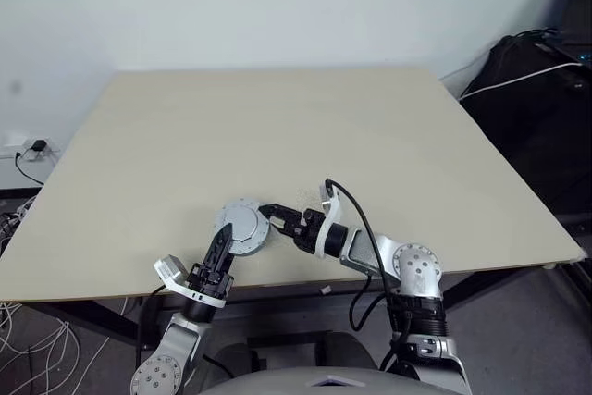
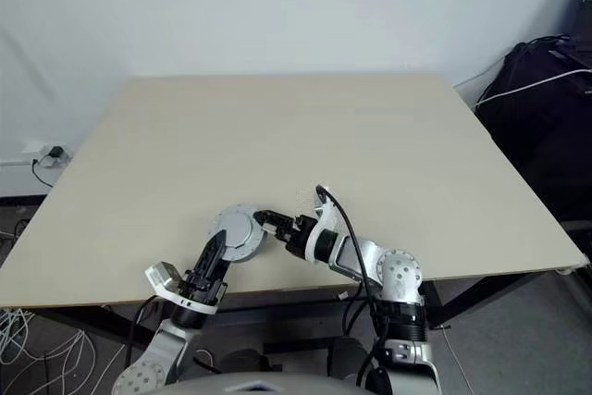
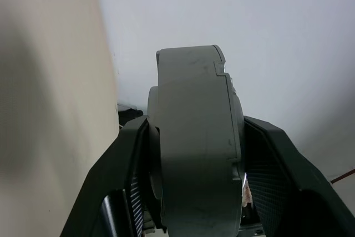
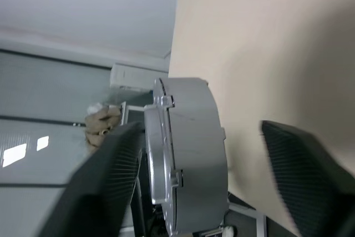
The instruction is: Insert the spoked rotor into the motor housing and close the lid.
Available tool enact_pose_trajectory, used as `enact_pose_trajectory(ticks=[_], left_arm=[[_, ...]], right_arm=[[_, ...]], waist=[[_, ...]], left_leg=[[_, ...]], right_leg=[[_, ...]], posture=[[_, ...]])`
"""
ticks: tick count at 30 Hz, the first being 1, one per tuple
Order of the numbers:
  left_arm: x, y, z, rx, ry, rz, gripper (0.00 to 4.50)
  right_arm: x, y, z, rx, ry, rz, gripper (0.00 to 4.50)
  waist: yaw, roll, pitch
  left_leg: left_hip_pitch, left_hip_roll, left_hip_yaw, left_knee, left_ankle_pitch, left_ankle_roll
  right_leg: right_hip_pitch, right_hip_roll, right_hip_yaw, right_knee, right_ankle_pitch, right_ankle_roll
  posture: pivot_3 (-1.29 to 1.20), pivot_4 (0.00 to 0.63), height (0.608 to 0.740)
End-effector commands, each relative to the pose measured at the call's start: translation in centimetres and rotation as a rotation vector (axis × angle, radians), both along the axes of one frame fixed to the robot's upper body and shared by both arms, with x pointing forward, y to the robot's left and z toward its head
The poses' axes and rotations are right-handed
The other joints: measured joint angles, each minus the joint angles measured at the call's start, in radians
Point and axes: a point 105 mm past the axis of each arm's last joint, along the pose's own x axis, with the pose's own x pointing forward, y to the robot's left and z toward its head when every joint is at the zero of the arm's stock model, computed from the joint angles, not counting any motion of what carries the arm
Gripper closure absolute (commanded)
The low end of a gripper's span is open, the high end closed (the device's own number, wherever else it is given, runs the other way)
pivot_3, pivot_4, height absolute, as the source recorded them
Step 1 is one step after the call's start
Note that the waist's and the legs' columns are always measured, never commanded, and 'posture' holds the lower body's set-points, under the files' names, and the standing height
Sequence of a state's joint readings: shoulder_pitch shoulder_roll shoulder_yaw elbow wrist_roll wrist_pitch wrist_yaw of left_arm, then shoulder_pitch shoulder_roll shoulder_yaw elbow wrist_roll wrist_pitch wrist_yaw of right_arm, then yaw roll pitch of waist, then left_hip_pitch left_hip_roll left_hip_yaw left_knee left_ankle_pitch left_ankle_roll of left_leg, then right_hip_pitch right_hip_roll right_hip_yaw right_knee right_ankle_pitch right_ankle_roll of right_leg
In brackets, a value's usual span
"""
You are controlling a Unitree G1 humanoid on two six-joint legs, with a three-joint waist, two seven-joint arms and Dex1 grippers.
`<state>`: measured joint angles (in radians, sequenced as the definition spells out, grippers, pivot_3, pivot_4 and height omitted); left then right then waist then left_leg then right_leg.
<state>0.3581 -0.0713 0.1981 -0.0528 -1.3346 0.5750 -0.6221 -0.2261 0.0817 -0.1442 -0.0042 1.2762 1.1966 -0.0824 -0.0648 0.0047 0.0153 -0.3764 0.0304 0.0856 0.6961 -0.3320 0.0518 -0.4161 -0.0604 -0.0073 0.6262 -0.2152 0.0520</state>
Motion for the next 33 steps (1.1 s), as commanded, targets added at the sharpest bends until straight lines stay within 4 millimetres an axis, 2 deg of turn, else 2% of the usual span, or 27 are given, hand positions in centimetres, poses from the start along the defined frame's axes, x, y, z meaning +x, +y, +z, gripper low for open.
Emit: enact_pose_trajectory(ticks=[1,4,9,13,16,17,20,24,28,33], left_arm=[[0.8,-0.7,2.2,-0.051,-0.107,0.011,2.36],[0.8,-0.6,2.1,-0.050,-0.107,0.016,2.36],[0.8,-0.4,2.1,-0.046,-0.102,0.040,2.36],[0.7,0.1,2.0,-0.036,-0.094,0.077,2.36],[0.8,0.5,1.9,-0.026,-0.091,0.108,2.36],[0.8,0.6,1.9,-0.023,-0.089,0.116,2.36],[0.9,1.2,1.9,-0.016,-0.088,0.158,2.37],[1.1,1.9,2.0,0.006,-0.086,0.211,2.37],[1.3,2.7,1.8,0.040,-0.068,0.269,2.37],[1.5,4.1,1.4,0.094,-0.032,0.370,2.37]], right_arm=[[0.2,1.1,1.3,0.068,-0.026,-0.030,0.00],[1.0,0.6,1.0,0.050,-0.022,-0.097,0.00],[3.6,-2.0,-0.5,-0.035,0.022,-0.343,0.00],[4.2,-3.3,-0.6,-0.119,-0.056,-0.393,0.00],[4.7,-4.4,-1.1,-0.273,-0.167,-0.423,0.00],[4.7,-4.6,-1.2,-0.290,-0.186,-0.429,0.00],[4.6,-5.1,-1.2,-0.468,-0.406,-0.374,0.00],[4.1,-5.5,-2.1,-0.716,-0.662,-0.274,0.00],[3.5,-5.6,-3.0,-0.810,-0.768,-0.223,0.00],[3.0,-5.8,-3.9,-0.817,-0.747,-0.221,0.00]], waist=[[0.000,0.000,0.000],[0.001,0.000,0.000],[0.003,0.000,0.000],[0.000,0.000,0.000],[-0.001,0.000,0.000],[0.000,0.000,0.000],[0.003,0.000,0.000],[0.003,0.000,0.000],[0.003,-0.001,-0.001],[0.007,-0.003,-0.001]], left_leg=[[0.000,0.000,0.000,0.000,0.000,0.000],[0.000,0.000,0.000,0.000,0.000,0.000],[0.000,0.000,0.000,0.000,0.000,0.000],[0.000,0.000,0.000,0.000,0.000,0.000],[0.000,0.000,0.000,0.000,0.000,0.000],[0.000,0.000,0.000,0.000,0.000,0.000],[0.000,-0.001,0.000,0.001,0.000,0.000],[0.000,-0.001,0.001,0.003,0.000,0.000],[0.001,-0.001,0.001,0.003,0.001,-0.002],[0.002,-0.001,0.001,0.004,0.000,0.000]], right_leg=[[0.000,0.000,0.000,0.000,0.000,0.000],[0.000,0.000,0.000,0.000,0.000,0.000],[0.000,0.000,0.000,0.000,0.000,-0.001],[0.000,0.000,0.000,0.000,0.000,0.000],[0.000,0.000,0.000,0.000,0.000,-0.001],[0.000,0.000,0.000,0.000,0.000,-0.001],[0.000,0.000,0.000,0.000,-0.001,-0.001],[0.001,-0.001,0.001,0.000,-0.001,-0.002],[0.001,0.000,0.001,0.000,-0.001,-0.002],[0.002,0.000,0.001,0.001,-0.001,-0.002]], posture=[[0.00,0.000,0.740],[0.00,0.000,0.740],[0.00,0.000,0.740],[0.00,0.000,0.740],[0.00,0.000,0.740],[0.00,0.000,0.740],[0.00,0.000,0.740],[0.00,0.000,0.740],[0.00,0.000,0.740],[0.00,0.000,0.740]])
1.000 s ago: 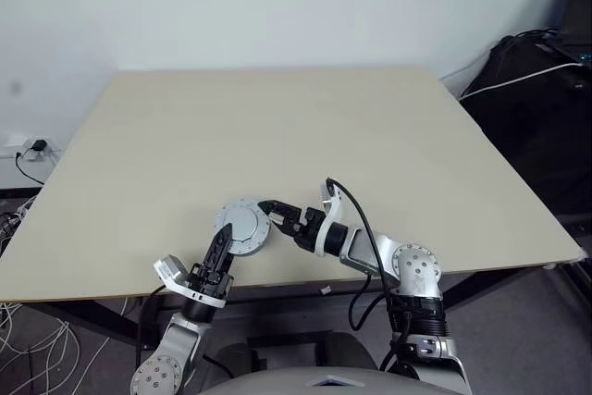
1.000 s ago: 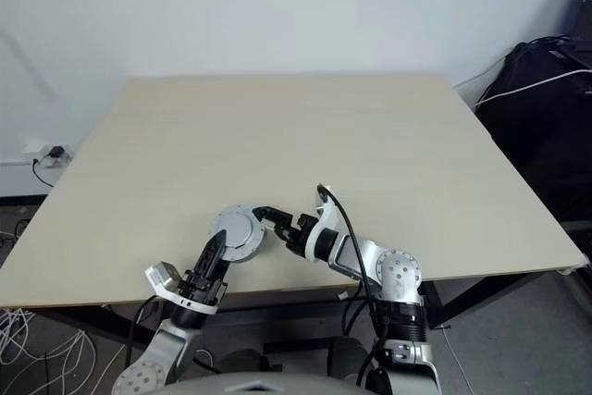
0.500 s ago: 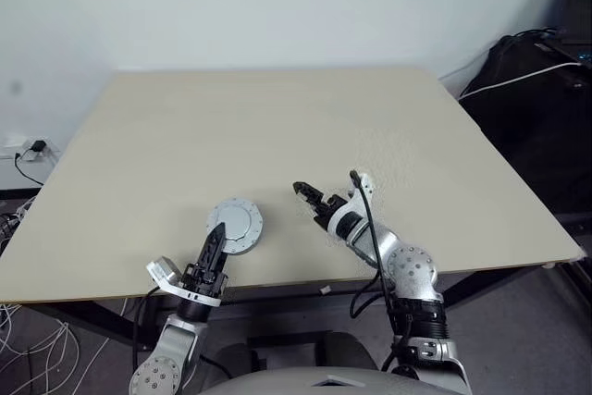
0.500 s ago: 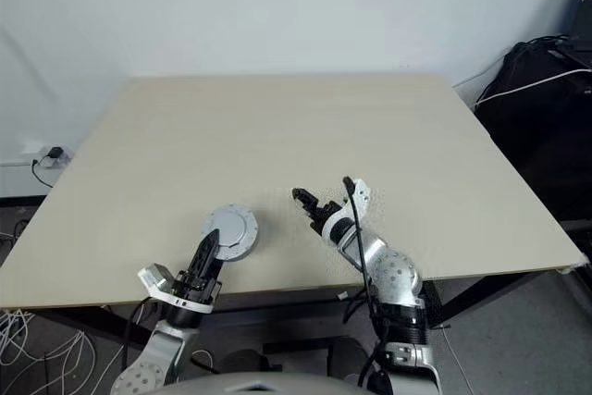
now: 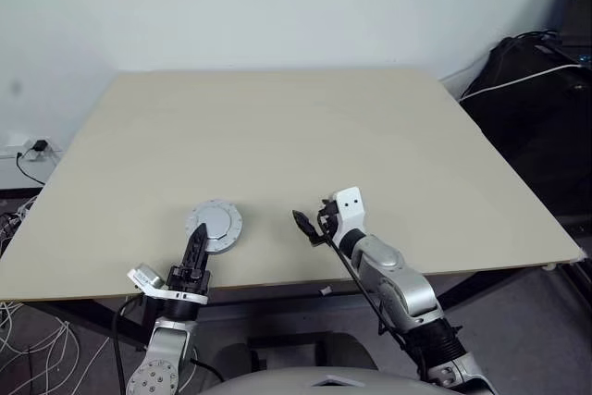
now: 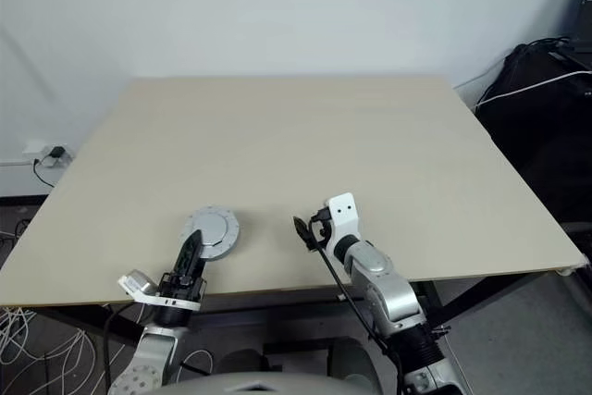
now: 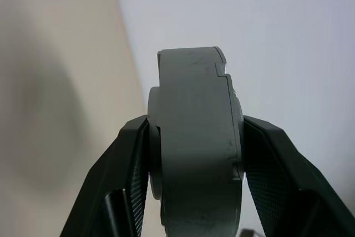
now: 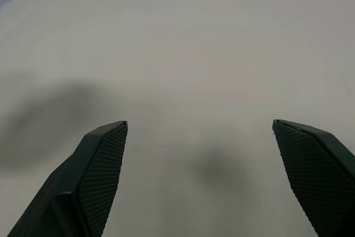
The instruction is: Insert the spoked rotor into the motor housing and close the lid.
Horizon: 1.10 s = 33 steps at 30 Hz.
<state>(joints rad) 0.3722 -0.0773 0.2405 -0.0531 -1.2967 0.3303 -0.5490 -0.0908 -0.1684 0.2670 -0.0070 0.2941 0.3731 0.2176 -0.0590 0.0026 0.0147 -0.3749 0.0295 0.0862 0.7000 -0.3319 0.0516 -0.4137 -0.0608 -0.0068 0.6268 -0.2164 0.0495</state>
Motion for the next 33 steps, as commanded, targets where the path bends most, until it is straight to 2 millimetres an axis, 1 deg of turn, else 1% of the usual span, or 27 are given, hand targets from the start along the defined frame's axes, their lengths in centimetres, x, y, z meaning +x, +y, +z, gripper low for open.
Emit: enact_pose_trajectory(ticks=[1,6,10,17,24,33], left_arm=[[1.4,0.4,2.1,-0.021,-0.082,0.136,2.37],[1.8,2.7,1.3,0.004,-0.013,0.266,2.37],[2.3,4.5,1.5,0.009,0.004,0.357,2.37],[3.1,6.0,1.5,0.007,0.007,0.401,2.37],[4.6,7.2,0.6,0.001,0.095,0.472,2.37],[4.8,8.1,-0.8,0.025,0.216,0.553,2.37]], right_arm=[[0.2,-0.2,0.7,0.014,-0.037,-0.009,0.00],[0.0,-0.2,0.3,0.010,-0.021,-0.005,0.00],[-0.2,0.1,0.5,0.022,-0.040,0.016,0.00],[-0.5,0.5,1.0,0.042,-0.074,0.044,0.00],[-0.5,0.4,0.9,0.039,-0.075,0.034,0.00],[-0.6,0.2,0.9,0.043,-0.072,0.016,0.00]], waist=[[0.001,-0.002,-0.001],[0.008,-0.004,-0.001],[0.019,-0.006,-0.003],[0.025,-0.010,-0.006],[0.023,-0.014,-0.008],[0.024,-0.015,-0.009]], left_leg=[[0.000,0.000,0.000,0.000,0.000,0.000],[0.000,0.000,0.000,0.000,0.000,-0.001],[0.000,0.000,0.000,0.000,0.001,-0.001],[0.000,-0.001,0.000,0.001,0.002,-0.004],[0.001,-0.001,0.000,0.001,0.002,-0.004],[0.001,-0.001,0.000,0.001,0.003,-0.005]], right_leg=[[0.000,0.000,0.000,0.000,0.000,0.000],[0.000,0.000,0.000,0.000,0.000,0.000],[0.000,0.000,0.000,0.000,0.000,0.000],[0.002,0.000,-0.001,-0.001,0.000,0.000],[0.002,0.000,-0.001,-0.001,0.000,0.000],[0.003,0.000,-0.001,-0.001,0.001,0.001]], posture=[[0.00,0.000,0.740],[0.00,0.000,0.740],[0.00,0.000,0.740],[0.00,0.000,0.740],[0.00,0.000,0.740],[0.00,0.000,0.740]])
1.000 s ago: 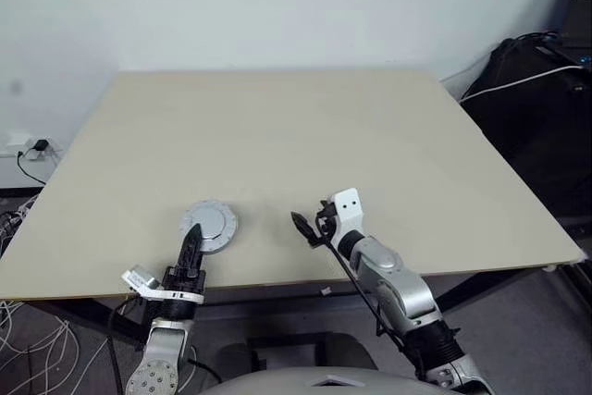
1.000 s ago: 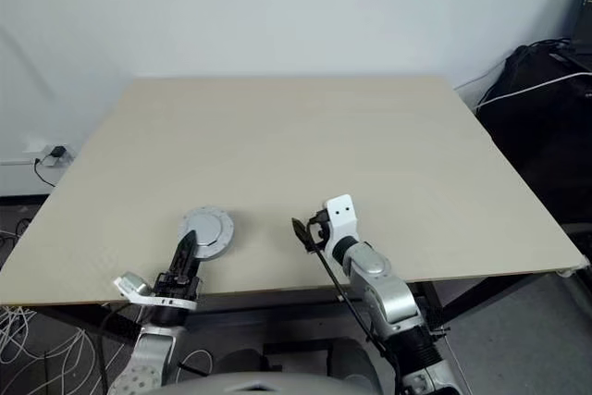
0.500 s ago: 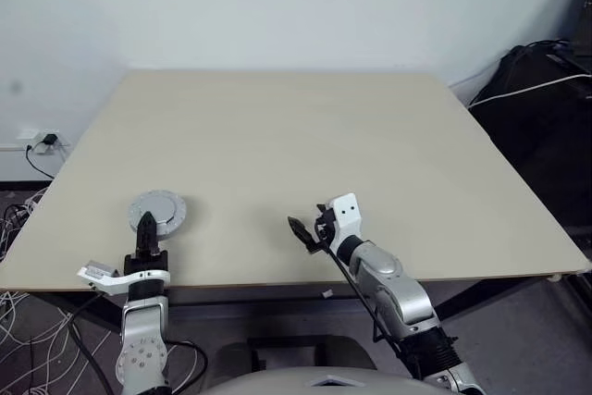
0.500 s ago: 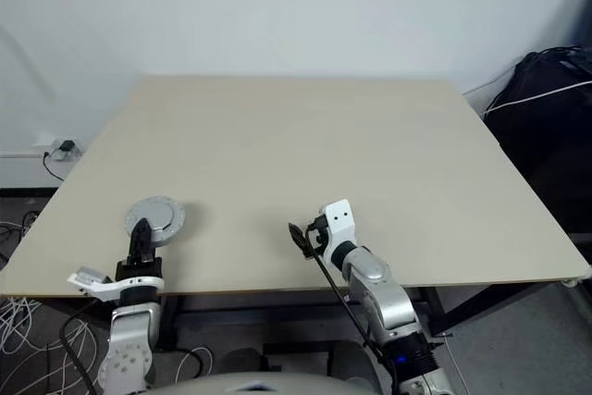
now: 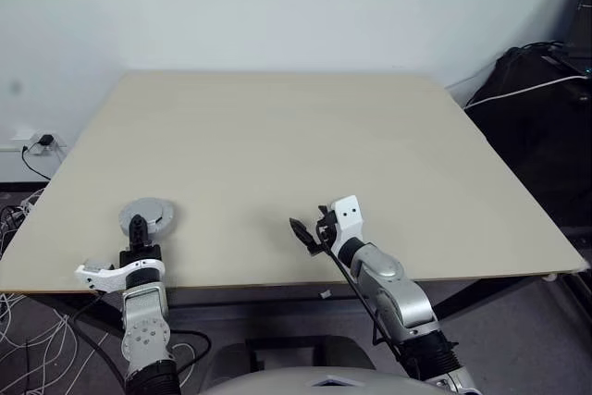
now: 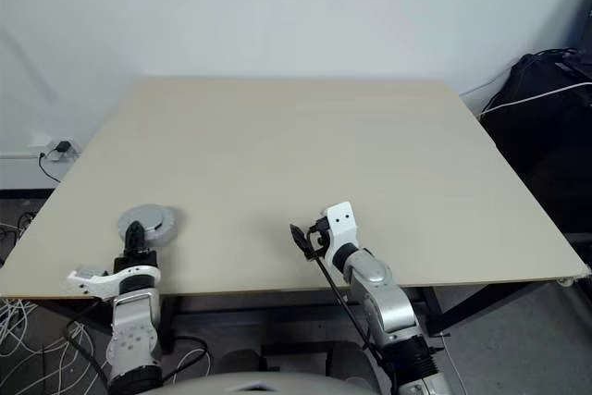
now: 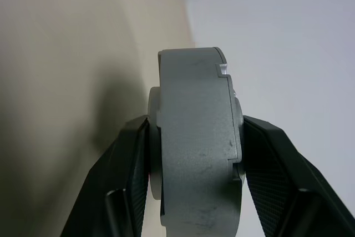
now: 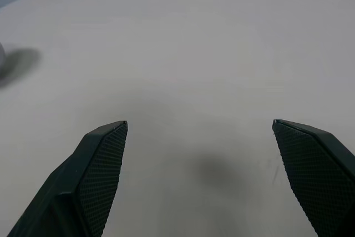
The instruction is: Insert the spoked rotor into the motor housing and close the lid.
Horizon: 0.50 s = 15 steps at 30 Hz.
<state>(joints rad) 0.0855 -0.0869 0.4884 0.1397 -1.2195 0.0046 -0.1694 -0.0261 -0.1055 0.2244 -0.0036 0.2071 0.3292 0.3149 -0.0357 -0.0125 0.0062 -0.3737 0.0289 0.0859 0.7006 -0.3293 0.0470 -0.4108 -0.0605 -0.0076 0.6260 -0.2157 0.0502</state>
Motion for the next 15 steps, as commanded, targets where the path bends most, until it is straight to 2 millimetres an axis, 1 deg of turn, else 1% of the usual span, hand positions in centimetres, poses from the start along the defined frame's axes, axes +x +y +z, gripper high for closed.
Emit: enact_pose_trajectory(ticks=[1,8,10,11,13,15], left_arm=[[1.4,-1.4,1.1,-0.034,-0.048,0.035,2.37],[1.5,-1.5,0.5,-0.042,0.021,0.043,2.37],[1.5,-1.6,0.4,-0.044,0.027,0.037,1.67],[1.4,-1.6,0.3,-0.045,0.033,0.036,1.54],[1.4,-1.7,0.2,-0.045,0.045,0.032,0.92],[1.3,-1.8,0.1,-0.043,0.065,0.029,0.18]], right_arm=[[0.6,-0.2,1.7,0.022,-0.068,-0.013,0.00],[0.4,0.2,1.9,0.035,-0.073,0.010,0.00],[0.4,0.2,1.9,0.035,-0.072,0.012,0.00],[0.5,0.2,1.9,0.036,-0.072,0.012,0.00],[0.5,0.3,1.8,0.036,-0.071,0.014,0.00],[0.5,0.3,1.8,0.035,-0.069,0.015,0.00]], waist=[[0.000,0.000,0.000],[0.002,-0.002,-0.001],[0.001,-0.002,-0.002],[0.001,-0.002,-0.002],[0.001,-0.002,-0.002],[0.001,-0.001,-0.003]], left_leg=[[0.000,0.000,0.000,0.000,0.000,0.000],[0.001,0.000,0.000,0.000,0.000,-0.001],[0.001,0.000,0.000,0.000,0.000,-0.001],[0.001,0.000,0.000,0.000,0.000,-0.001],[0.002,0.000,0.000,0.000,0.000,-0.001],[0.004,0.000,0.000,0.000,0.000,-0.001]], right_leg=[[0.000,0.000,0.000,0.000,0.000,0.000],[0.001,0.000,0.000,0.000,0.000,0.000],[0.001,0.000,0.000,0.000,0.000,0.000],[0.001,0.000,0.000,0.000,0.000,0.000],[0.002,0.000,0.000,0.000,0.000,0.000],[0.004,0.000,0.000,0.000,0.000,0.000]], posture=[[0.00,0.000,0.740],[0.00,0.000,0.740],[0.00,0.000,0.740],[0.00,0.000,0.740],[0.00,0.000,0.740],[0.00,0.000,0.740]])
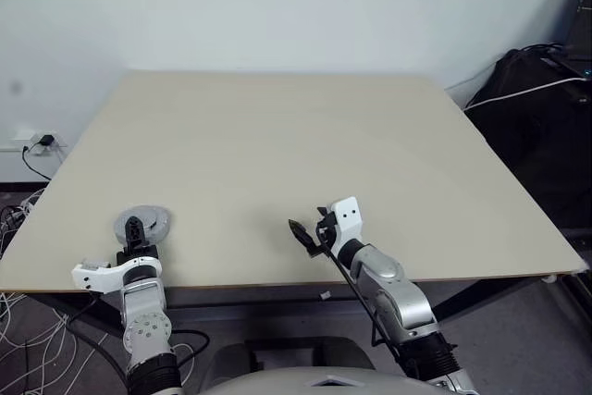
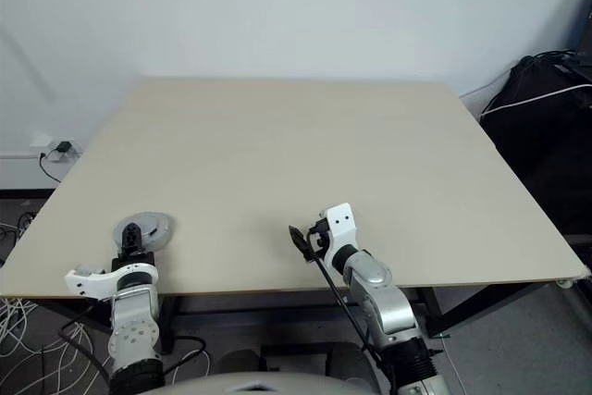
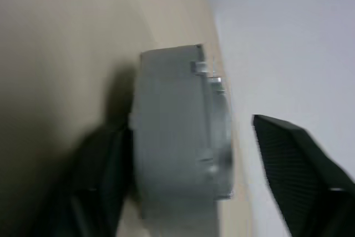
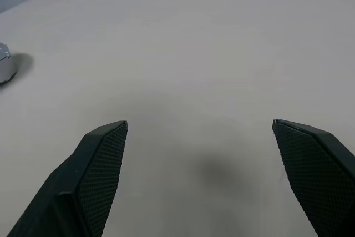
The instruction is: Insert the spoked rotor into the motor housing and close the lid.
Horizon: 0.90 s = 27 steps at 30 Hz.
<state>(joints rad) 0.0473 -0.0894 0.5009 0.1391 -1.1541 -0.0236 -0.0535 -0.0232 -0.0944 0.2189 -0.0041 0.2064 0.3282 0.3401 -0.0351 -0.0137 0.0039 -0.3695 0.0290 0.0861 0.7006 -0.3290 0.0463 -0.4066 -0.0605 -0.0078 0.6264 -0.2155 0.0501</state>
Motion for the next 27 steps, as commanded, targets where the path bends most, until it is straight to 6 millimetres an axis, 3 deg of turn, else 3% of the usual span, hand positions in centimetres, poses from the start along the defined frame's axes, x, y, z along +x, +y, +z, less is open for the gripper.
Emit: enact_pose_trajectory(ticks=[1,4,11,17,22,27], left_arm=[[0.8,-2.4,0.2,-0.061,-0.018,-0.020,0.02],[0.7,-2.7,0.1,-0.056,0.005,-0.035,0.02],[-0.6,-3.9,-0.5,-0.049,0.092,-0.080,0.02],[-3.6,-6.2,-1.5,-0.064,0.175,-0.233,0.02],[-6.3,-7.9,-2.2,-0.084,0.248,-0.348,0.02],[-7.2,-9.6,-0.4,0.053,0.199,-0.501,0.02]], right_arm=[[0.6,0.0,1.7,0.017,-0.069,-0.003,0.00],[0.6,0.1,1.6,0.016,-0.066,-0.004,0.00],[0.6,0.1,1.4,0.016,-0.057,-0.011,0.00],[0.5,0.1,1.3,0.018,-0.049,-0.015,0.00],[0.4,0.3,1.2,0.023,-0.042,0.000,0.00],[0.0,0.5,1.9,0.057,-0.060,0.045,0.00]], waist=[[0.000,0.001,0.000],[-0.001,0.001,0.000],[-0.003,0.001,0.000],[-0.003,0.003,0.000],[-0.003,0.015,-0.004],[0.002,0.021,-0.004]], left_leg=[[0.001,0.000,0.000,0.000,0.000,0.000],[0.010,0.000,0.000,0.000,-0.001,0.001],[0.011,0.001,0.000,-0.001,-0.001,0.000],[0.010,0.001,0.001,-0.001,-0.003,0.000],[0.011,0.001,0.003,-0.001,-0.005,0.002],[0.016,0.001,0.003,-0.001,-0.009,0.009]], right_leg=[[0.001,0.000,0.000,0.000,0.000,0.000],[0.009,0.000,0.000,0.000,-0.001,-0.001],[0.009,0.000,0.000,0.000,-0.001,-0.001],[0.008,0.000,0.001,0.000,-0.002,-0.003],[0.008,-0.002,0.002,-0.001,-0.004,-0.003],[0.008,-0.005,0.002,-0.001,-0.006,0.001]], posture=[[0.00,0.000,0.740],[0.00,0.000,0.740],[0.00,0.000,0.740],[0.00,0.000,0.740],[0.00,0.000,0.740],[0.00,0.000,0.740]])
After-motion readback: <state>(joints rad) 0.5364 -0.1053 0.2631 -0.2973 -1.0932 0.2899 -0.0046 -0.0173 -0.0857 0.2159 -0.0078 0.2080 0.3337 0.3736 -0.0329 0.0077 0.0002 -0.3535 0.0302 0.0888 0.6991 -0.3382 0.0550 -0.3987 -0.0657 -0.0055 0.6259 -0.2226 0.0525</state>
